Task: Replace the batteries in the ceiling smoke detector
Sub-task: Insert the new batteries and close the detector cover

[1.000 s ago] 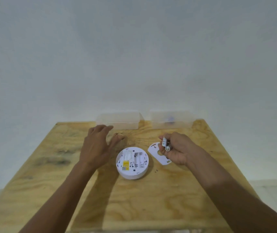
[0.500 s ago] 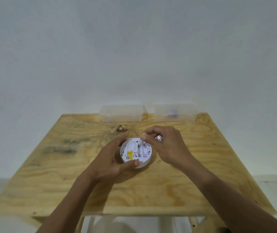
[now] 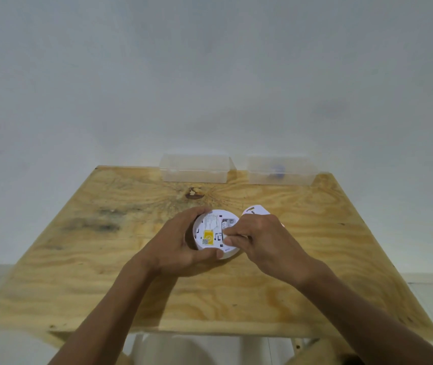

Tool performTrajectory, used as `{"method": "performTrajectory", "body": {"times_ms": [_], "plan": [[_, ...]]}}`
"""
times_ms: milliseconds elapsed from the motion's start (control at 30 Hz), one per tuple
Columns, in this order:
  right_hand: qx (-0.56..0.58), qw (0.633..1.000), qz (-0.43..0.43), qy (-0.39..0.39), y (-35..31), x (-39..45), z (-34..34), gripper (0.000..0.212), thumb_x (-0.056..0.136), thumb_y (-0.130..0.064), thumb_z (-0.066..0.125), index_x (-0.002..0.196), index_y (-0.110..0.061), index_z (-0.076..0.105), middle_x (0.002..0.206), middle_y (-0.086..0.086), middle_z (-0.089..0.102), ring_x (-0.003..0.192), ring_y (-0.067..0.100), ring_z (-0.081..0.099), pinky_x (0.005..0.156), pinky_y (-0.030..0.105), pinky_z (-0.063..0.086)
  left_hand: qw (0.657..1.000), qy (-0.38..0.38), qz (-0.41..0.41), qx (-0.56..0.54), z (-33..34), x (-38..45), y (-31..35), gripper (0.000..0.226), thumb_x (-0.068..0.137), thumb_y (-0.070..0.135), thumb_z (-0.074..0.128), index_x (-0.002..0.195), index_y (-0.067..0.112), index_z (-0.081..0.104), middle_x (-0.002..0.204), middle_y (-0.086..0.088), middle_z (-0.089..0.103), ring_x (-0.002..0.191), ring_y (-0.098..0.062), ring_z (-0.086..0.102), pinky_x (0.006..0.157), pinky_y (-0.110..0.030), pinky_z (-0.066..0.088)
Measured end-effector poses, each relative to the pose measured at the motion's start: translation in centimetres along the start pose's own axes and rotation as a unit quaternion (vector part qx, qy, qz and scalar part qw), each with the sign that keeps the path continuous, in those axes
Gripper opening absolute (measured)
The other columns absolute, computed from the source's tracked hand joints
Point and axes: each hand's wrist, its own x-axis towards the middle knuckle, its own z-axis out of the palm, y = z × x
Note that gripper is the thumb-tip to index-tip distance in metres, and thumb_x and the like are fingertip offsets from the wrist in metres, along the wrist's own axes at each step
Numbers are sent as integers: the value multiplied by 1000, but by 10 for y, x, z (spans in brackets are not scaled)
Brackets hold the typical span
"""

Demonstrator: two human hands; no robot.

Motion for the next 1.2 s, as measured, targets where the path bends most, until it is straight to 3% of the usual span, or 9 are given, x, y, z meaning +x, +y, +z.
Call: {"method": "performTrajectory", "body": {"times_ms": [167, 367, 500, 733, 933, 1100, 1200], "plan": [[5, 1000, 9, 8, 1, 8, 1, 17, 85, -32, 76, 97, -21, 80, 71, -15, 51, 70, -1, 45, 70, 39, 49, 1000, 12, 6, -23, 4, 0, -5, 89, 58, 57, 81, 137, 26, 53, 127, 16, 63, 113, 1, 63, 96, -32, 56], [-42, 996, 65, -48, -1, 11, -6, 27, 89, -51, 63, 102, -31, 76, 74, -14, 43, 73, 4, 44, 66, 29, 32, 998, 32, 18, -57, 11, 0, -9, 85, 61, 46, 85, 136, 18, 55, 122, 9, 68, 108, -8, 68, 89, -40, 60], [-121, 985, 84, -86, -11, 12, -5, 40, 94, -62, 45, 105, -34, 72, 82, -11, 44, 87, 12, 52, 69, 31, 40, 996, 55, 30, -67, 16, 0, -13, 78, 62, 35, 89, 132, 19, 57, 119, 8, 70, 106, -14, 71, 86, -44, 60], [-137, 984, 80, -85, -22, 12, -8, 39, 97, -56, 45, 100, -30, 73, 90, -10, 46, 91, 19, 59, 74, 35, 48, 995, 71, 42, -54, 20, 0, -12, 68, 64, 27, 93, 124, 29, 59, 111, 1, 73, 97, -23, 73, 79, -51, 60], [-75, 989, 115, -63, -14, 14, -12, 29, 95, -49, 52, 89, -30, 73, 68, -18, 45, 81, 13, 48, 68, 32, 41, 997, 66, 23, -36, 17, -6, -9, 77, 64, 43, 85, 133, 27, 57, 120, 12, 70, 107, -9, 70, 87, -45, 60], [23, 971, 239, 15, 0, 19, -28, 40, 94, -40, 56, 73, -10, 72, 76, 4, 73, 74, 22, 65, 63, 30, 48, 998, 56, 23, -17, 13, -6, -7, 85, 64, 52, 80, 140, 22, 54, 129, 11, 67, 116, -6, 65, 93, -41, 58], [44, 948, 310, -53, 4, 21, -44, 36, 89, -25, 53, 77, 6, 67, 66, 11, 69, 50, 23, 53, 44, 20, 40, 998, 51, 20, -22, 13, -4, -8, 85, 64, 50, 81, 140, 22, 54, 130, 11, 66, 118, -5, 64, 96, -41, 57]]}}
